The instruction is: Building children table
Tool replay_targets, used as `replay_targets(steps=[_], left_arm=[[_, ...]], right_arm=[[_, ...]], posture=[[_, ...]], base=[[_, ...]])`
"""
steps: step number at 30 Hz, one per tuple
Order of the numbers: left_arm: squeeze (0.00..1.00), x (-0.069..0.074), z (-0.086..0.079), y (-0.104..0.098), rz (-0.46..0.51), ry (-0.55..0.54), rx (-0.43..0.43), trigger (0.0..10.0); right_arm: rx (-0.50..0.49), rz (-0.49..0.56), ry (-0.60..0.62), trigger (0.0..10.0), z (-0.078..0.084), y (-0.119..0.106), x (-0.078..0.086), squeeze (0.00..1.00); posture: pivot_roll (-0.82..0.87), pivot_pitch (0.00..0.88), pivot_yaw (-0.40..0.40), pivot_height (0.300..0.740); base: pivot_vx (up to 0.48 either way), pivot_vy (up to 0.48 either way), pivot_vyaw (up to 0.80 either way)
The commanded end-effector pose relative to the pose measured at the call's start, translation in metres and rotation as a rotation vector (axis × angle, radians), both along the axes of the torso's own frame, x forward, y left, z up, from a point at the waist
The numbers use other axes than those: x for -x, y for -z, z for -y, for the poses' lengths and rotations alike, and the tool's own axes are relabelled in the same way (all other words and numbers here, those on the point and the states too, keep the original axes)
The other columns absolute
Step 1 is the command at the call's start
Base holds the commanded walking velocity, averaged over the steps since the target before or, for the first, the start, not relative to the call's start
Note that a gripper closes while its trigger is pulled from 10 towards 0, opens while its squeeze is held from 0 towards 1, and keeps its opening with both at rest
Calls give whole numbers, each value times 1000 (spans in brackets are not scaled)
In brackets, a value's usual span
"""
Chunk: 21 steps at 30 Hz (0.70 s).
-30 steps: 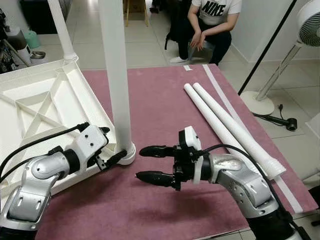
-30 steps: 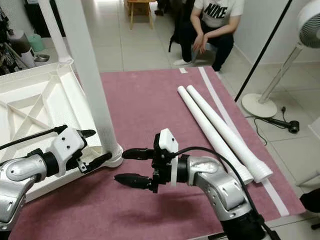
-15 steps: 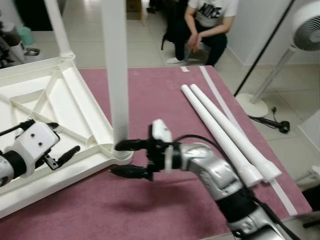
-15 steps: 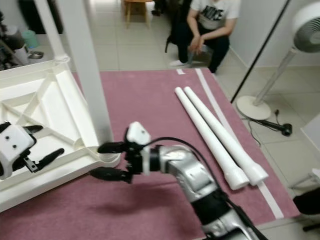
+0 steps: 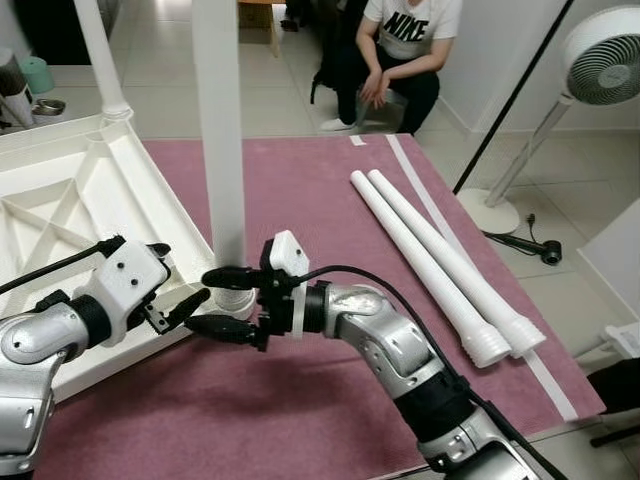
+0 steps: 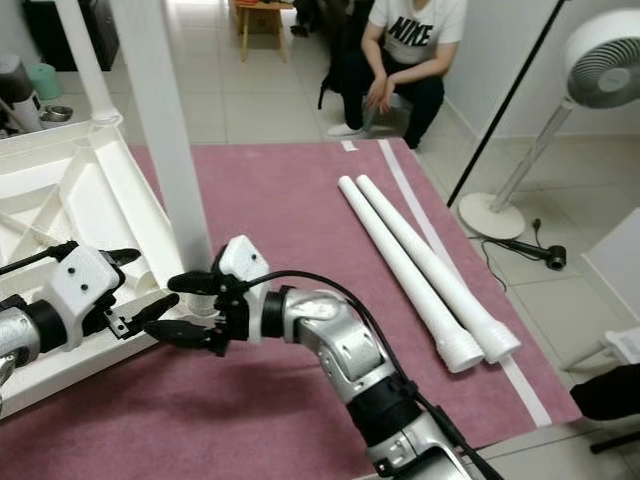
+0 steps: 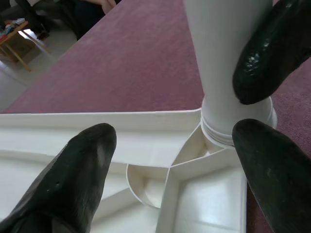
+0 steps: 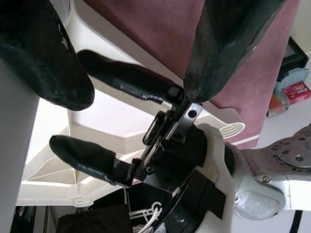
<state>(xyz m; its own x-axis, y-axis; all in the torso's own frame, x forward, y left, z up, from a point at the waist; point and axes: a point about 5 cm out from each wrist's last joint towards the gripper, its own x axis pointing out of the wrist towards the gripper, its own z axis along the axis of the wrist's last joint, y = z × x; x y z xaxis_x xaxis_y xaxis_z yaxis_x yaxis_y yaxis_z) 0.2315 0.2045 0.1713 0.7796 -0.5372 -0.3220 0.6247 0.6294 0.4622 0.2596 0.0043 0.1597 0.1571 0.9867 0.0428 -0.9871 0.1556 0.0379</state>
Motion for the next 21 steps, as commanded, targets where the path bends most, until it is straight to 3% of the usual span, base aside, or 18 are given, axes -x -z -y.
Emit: replay_targets(steps=[1,3,8,10,12,16,19,21], left_arm=[[0,-7,-6,-2,86,-144,9,10000],[0,-12,-5,-4,98,-145,13,10000],[0,-13,-5,-5,100,-144,15,10000],[0,-15,-3,-2,95,-147,12,10000],[0,-16,-1,0,93,-148,10,10000],[0,-19,0,0,91,-150,9,10000],[0,-26,5,1,92,-152,9,10000],[0,-26,5,1,92,-152,9,10000]], right_arm=[[-37,38,-5,10000,-9,-9,-2,0],[-21,75,200,10000,-31,-6,-22,0],[-4,89,337,10000,-38,-5,-34,0],[31,89,493,10000,-30,-1,-47,0],[41,89,557,10000,-24,0,-52,0],[55,97,615,10000,-17,1,-55,0],[71,104,729,10000,0,5,-60,0],[71,104,729,10000,0,5,-60,0]], posture=[[153,0,-44,740],[151,0,-43,740],[153,0,-41,740],[145,0,-32,740],[136,0,-23,740],[133,0,-21,740],[117,0,-7,740],[117,0,-7,740]], base=[[0,0,0],[0,0,0],[0,0,0],[0,0,0],[0,0,0],[0,0,0],[0,0,0],[0,0,0]])
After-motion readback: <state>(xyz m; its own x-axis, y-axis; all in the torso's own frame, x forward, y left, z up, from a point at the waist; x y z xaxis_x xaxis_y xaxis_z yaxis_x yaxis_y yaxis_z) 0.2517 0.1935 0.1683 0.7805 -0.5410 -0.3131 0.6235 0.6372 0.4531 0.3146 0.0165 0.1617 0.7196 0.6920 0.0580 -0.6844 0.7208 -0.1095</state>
